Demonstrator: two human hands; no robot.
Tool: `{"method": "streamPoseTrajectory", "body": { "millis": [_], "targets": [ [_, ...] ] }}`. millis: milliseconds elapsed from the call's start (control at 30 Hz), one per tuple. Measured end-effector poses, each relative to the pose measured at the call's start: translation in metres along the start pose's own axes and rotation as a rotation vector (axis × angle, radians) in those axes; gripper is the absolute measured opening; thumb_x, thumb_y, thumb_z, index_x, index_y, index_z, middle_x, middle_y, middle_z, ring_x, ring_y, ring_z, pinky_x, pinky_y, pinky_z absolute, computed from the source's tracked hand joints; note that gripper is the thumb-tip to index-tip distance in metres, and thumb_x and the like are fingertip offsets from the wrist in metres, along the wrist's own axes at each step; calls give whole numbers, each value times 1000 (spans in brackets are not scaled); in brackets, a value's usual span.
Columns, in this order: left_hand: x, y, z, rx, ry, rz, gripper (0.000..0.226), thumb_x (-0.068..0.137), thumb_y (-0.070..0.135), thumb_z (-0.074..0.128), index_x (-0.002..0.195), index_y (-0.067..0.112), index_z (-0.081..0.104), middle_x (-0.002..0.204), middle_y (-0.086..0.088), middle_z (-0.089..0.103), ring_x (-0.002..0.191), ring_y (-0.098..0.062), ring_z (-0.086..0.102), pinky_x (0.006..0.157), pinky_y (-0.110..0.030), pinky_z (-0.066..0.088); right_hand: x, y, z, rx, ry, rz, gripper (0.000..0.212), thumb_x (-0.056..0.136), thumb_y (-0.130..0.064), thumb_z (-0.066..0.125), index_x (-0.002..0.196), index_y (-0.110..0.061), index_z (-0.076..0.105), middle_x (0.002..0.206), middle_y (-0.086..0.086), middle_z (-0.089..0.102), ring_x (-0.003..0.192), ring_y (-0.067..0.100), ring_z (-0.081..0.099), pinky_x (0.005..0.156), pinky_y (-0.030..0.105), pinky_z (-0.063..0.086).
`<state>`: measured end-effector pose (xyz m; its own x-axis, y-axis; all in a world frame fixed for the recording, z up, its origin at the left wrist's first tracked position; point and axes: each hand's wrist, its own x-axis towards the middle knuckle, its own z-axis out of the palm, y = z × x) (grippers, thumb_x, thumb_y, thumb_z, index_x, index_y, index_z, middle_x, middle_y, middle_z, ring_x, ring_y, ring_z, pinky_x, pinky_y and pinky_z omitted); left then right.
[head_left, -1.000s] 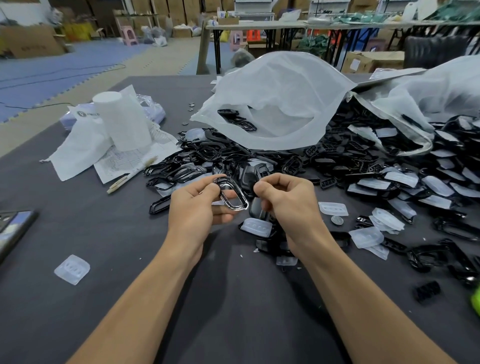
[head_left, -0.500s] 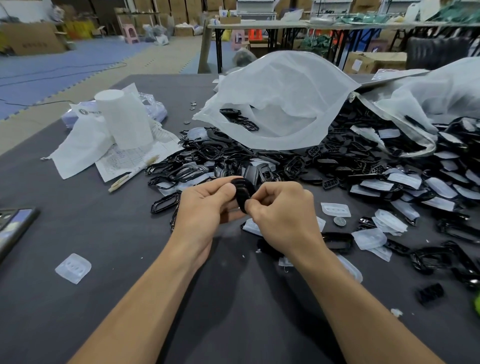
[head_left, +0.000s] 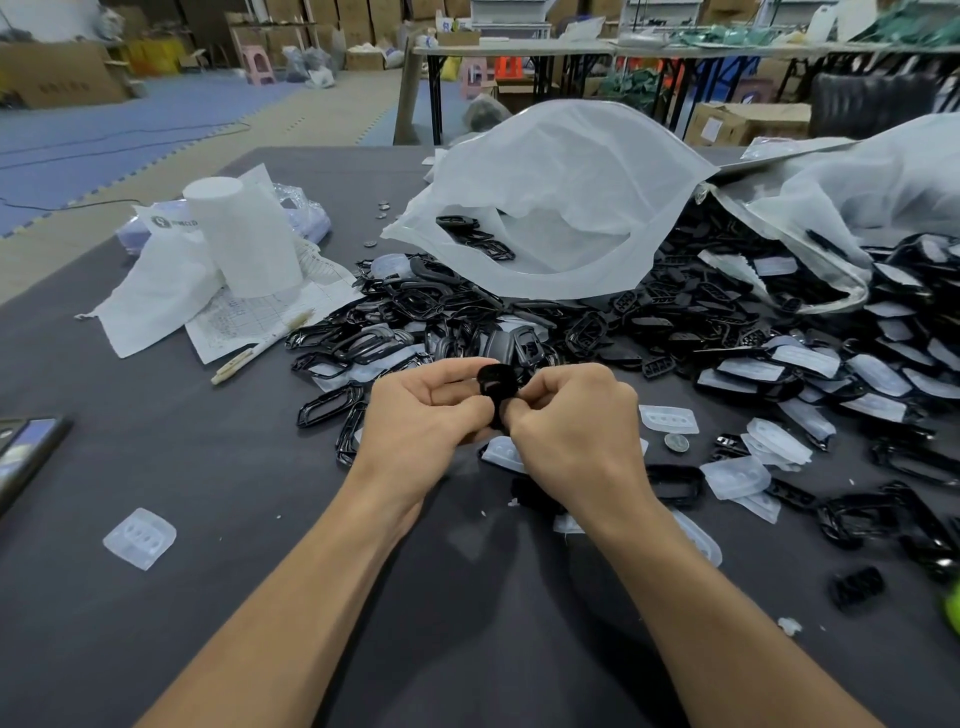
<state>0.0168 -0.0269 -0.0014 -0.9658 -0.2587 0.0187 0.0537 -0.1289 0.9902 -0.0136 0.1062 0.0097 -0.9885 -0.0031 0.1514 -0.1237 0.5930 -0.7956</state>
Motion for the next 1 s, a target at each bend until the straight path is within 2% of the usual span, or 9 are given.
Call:
{"method": "streamPoseTrajectory", "body": {
  "millis": [133,233,333,400,533,600,767,867,1000],
  "targets": [
    [1,1,0,-23,77,15,34,85,-15,69,83,16,84,81,-13,80,61,-14,68,57,-20,57,-4,-2,3,-3,31,-39,19,74,-37,72,60,-24,70,55,-7,66,67,19,65,67,34,57],
    [3,3,-2,-66,134,11,26,85,-15,69,90,7,82,81,-14,79,61,-13,70,54,-20,55,-5,-1,6,-50,44,-70,30,74,-44,73,55,-23,63,56,-6,65,68,21,63,69,35,55],
    [2,5,-3,-85,141,-10,20,85,-12,69,89,5,80,79,-13,75,59,-16,62,52,-23,55,-2,2,4,0,12,-84,23,77,-44,76,67,-25,66,62,-12,67,67,9,63,64,25,50],
    [3,5,-3,-104,150,-48,16,87,-9,70,99,0,77,82,-16,69,60,-17,60,52,-24,56,-1,1,3,88,-84,-120,16,85,-35,75,75,-25,67,66,-13,69,65,8,65,62,23,51],
    [7,-4,-6,50,216,-18,31,89,0,74,120,-2,72,90,-14,78,63,-18,66,63,-31,60,0,1,5,146,-121,-139,17,89,-21,73,74,-21,66,63,-2,71,63,20,71,65,37,56],
    [8,-6,-8,169,200,29,24,88,5,77,112,3,76,83,-9,80,65,-18,68,68,-32,60,3,3,3,165,-119,-111,16,87,-20,76,72,-21,70,62,-5,72,60,13,69,62,32,54],
    [7,1,-8,176,102,-13,15,88,-4,73,84,9,81,66,-13,73,49,-13,61,49,-20,52,9,8,-4,173,-149,-75,18,82,-22,80,65,-23,72,58,-11,69,50,-1,57,49,9,38],
    [6,4,-7,181,74,-20,28,86,-4,73,72,19,82,64,-11,72,49,-15,59,49,-22,53,7,8,-3,181,-117,-87,17,81,-24,79,66,-23,71,55,-10,67,49,2,55,50,13,40],
    [7,2,-7,330,77,-39,15,81,15,77,68,20,81,63,-10,74,51,-16,61,56,-28,53,9,8,-5,333,-105,-65,12,84,-13,74,75,-20,74,65,-2,74,60,15,74,60,32,59]
  ]
}}
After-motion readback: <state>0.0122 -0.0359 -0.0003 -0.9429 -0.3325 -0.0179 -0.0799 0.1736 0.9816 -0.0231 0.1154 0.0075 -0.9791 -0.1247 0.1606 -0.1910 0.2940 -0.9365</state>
